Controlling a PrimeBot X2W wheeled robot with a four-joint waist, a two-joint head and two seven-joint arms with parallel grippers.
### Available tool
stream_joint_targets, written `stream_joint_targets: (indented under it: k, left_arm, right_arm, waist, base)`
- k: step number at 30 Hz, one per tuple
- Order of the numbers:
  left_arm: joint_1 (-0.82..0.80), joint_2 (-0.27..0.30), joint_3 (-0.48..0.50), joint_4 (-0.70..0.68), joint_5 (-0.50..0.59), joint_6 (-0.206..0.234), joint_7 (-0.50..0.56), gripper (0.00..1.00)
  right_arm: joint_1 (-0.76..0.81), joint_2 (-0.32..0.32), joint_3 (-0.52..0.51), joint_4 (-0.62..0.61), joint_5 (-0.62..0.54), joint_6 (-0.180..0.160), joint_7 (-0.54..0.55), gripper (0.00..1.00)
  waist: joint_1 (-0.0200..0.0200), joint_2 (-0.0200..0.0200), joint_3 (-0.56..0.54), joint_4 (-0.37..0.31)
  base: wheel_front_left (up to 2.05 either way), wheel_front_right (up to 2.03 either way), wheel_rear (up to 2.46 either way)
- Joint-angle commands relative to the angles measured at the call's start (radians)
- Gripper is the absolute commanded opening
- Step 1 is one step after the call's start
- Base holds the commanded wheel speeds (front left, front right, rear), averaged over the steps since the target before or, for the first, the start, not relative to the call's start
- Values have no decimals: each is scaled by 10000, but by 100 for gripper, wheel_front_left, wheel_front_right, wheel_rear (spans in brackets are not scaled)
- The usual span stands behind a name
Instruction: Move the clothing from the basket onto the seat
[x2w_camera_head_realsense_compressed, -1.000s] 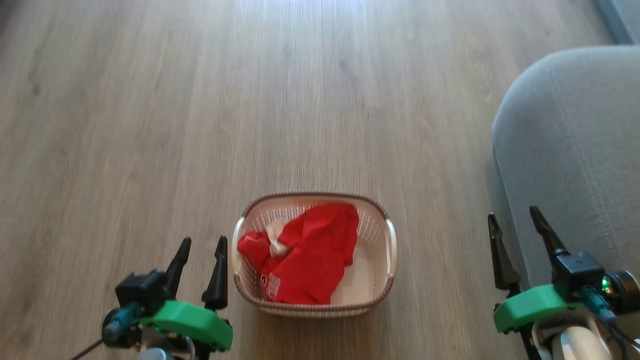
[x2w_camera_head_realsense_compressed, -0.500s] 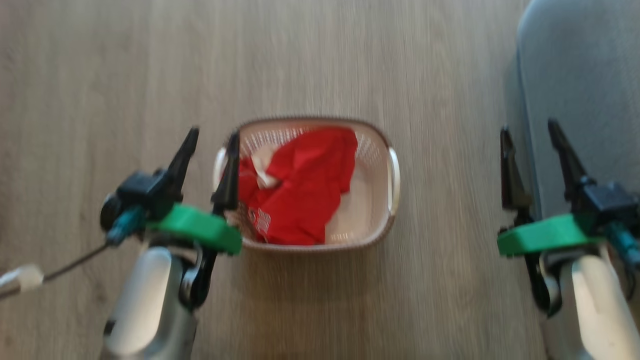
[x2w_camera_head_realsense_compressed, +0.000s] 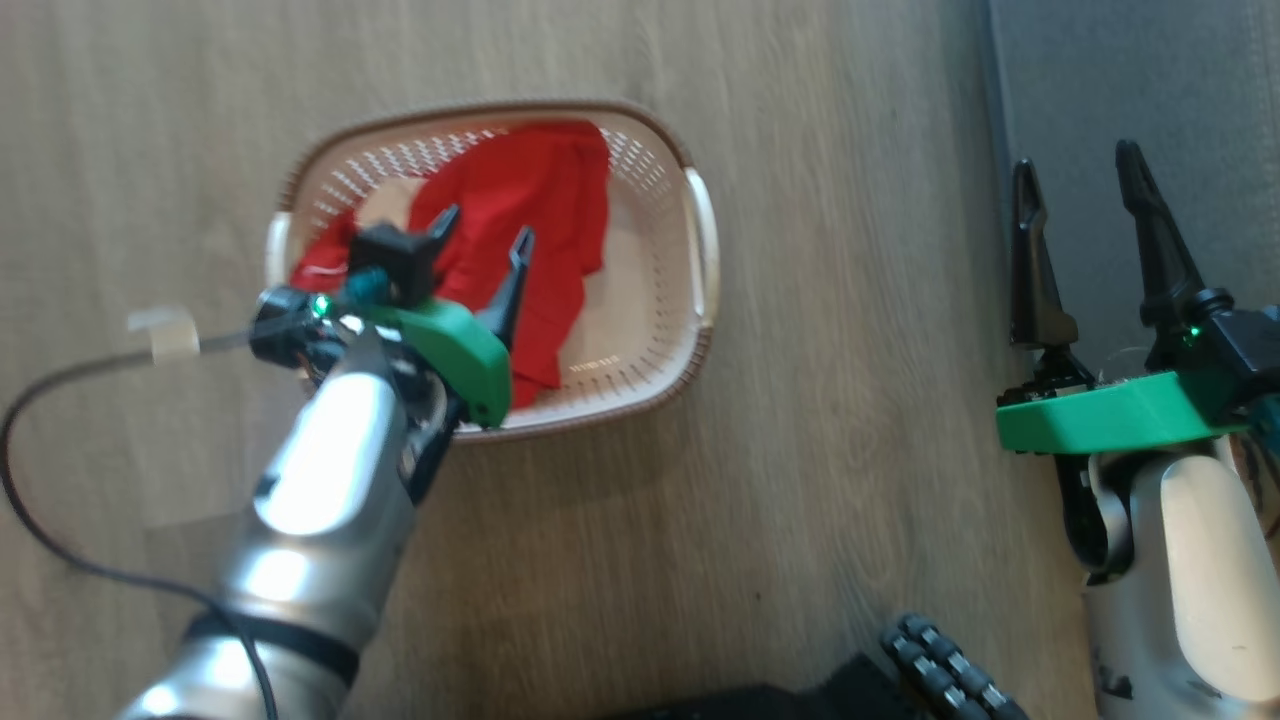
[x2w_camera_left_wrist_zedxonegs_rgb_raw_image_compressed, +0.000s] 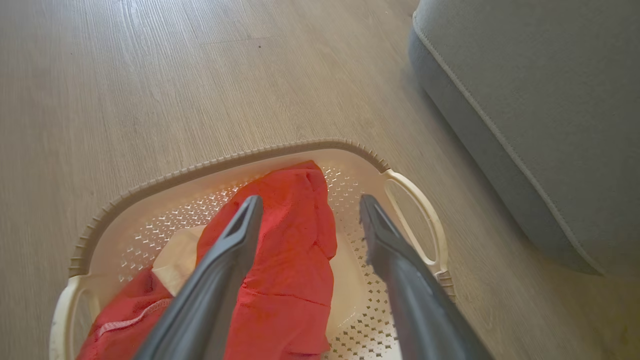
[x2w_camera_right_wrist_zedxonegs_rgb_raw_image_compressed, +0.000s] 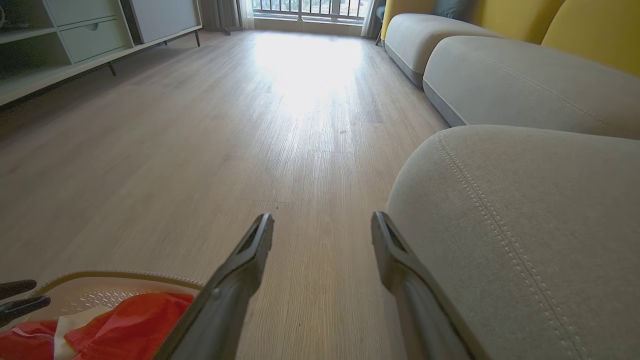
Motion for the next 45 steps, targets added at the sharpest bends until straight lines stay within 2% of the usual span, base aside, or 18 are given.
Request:
stream_joint_targets:
  k: [1, 6, 16, 28, 33, 34, 36, 37, 41, 45]
  left_arm:
    - [-404, 152, 103, 375, -187, 27, 191, 100]
    - [-1484, 152, -118, 1984, -485, 141, 547, 100]
    - [-2681, 202, -239, 3916, -593, 240, 188, 100]
    - [-3390, 588, -483, 4719, -373, 633, -11, 100]
    - [-3471, 629, -590, 4855, -349, 670, -45, 100]
    - [-3478, 634, -624, 4872, -330, 689, -54, 82]
    - [-3468, 637, -668, 4895, -321, 686, -79, 6]
    - [-3460, 636, -666, 4902, -345, 648, -92, 0]
    - [-3411, 597, -531, 4760, -532, 619, -146, 0]
    - [-3130, 614, -259, 3925, -719, 654, -163, 0]
  right_arm:
    - [-4, -87, 273, -445, 106, -2, -92, 100]
    - [122, -87, 255, -749, 241, -2, -92, 100]
    - [284, -87, 394, -1070, 331, -2, -92, 100]
    - [419, -87, 340, -1393, 375, -2, -92, 100]
    - [534, -87, 292, -1445, 331, -2, -92, 100]
    - [541, -87, 318, -1445, 296, -2, -92, 100]
    - [526, -87, 352, -1452, 252, -2, -92, 100]
    - [509, -87, 369, -1461, 226, -2, -92, 100]
    - [482, -87, 331, -1453, 187, -2, -92, 100]
    - [520, -87, 268, -1323, 203, -2, -92, 100]
  waist:
    - [-2, 1, 602, -522]
    - [-2, 1, 1181, -729]
    - [-2, 1, 1918, -946]
    - [-2, 1, 2453, -1188]
    - [-2, 1, 2554, -1107]
    - [-2, 1, 2559, -1085]
    - [-2, 1, 2537, -1056]
    - [-2, 1, 2522, -1047]
    - [-2, 1, 2345, -900]
    - [-2, 1, 1903, -548]
  base:
    - [0, 0, 0]
    - [0, 0, 0]
    - [0, 0, 0]
    - [0, 0, 0]
    - [0, 0, 0]
    - [0, 0, 0]
    - [0, 0, 0]
    - [0, 0, 0]
    - [0, 0, 0]
    - [0, 0, 0]
